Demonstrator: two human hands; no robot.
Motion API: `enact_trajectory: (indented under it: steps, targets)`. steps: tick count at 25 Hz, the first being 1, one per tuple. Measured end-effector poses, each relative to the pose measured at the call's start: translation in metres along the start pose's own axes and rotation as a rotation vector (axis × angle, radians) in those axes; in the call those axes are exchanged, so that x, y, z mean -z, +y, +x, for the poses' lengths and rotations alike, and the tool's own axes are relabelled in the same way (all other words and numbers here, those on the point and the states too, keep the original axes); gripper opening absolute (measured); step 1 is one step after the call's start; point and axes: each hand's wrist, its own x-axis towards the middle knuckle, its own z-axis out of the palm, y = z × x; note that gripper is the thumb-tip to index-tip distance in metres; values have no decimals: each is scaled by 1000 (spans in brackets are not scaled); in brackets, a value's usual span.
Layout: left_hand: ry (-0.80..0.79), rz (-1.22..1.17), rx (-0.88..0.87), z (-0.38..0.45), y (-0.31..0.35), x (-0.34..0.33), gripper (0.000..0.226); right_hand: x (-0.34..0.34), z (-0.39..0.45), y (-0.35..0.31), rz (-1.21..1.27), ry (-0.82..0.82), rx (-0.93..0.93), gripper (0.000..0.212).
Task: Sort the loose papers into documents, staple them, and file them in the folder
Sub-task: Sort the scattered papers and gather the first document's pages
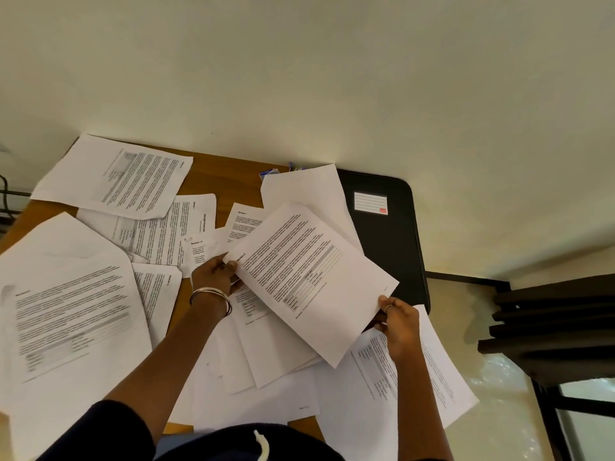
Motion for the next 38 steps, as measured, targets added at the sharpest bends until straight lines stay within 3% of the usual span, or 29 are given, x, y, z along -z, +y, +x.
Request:
enact_trajectory:
  steps: [3, 5, 7, 10, 14, 17, 19, 22, 26, 33, 36, 38]
  targets:
    - [64, 33, -7, 10, -3, 7, 28, 3, -1, -9, -370, -114, -20, 17]
    - [126, 109, -29, 16, -6, 11, 27, 0, 1, -21, -671, -14, 9, 20]
    - [195, 267, -65, 18, -9, 16, 27, -12, 6, -38, -688, 164, 195, 25]
    - [237, 359, -86, 13, -12, 20, 28, -46, 23, -59, -584, 78, 382, 47]
    - [260, 250, -93, 12, -9, 27, 27, -85, 43, -57, -1018, 117, 321, 76]
    - [282, 190, -73, 15, -4, 33, 27, -91, 56, -67, -812, 85, 187, 53]
    - [285, 175, -32, 16, -5, 32, 27, -81, 65, -73, -510, 11, 102, 36]
    - [227, 186, 35, 13, -11, 12, 25, -54, 54, -93, -49, 96, 180, 28]
    - [26, 152, 124, 9, -18, -41, 22, -9, 21, -137, 17, 392, 637, 29]
    - [-333, 218, 84, 6, 1, -101, 43, 6, -47, -178, 45, 369, 1061, 64]
    - [-254, 524, -113, 13, 3, -76, 43, -10, -60, -167, -44, 293, 1065, 65]
    - [-106, 754, -251, 12, -11, -48, 45, -26, -56, -143, -173, 197, 1123, 60]
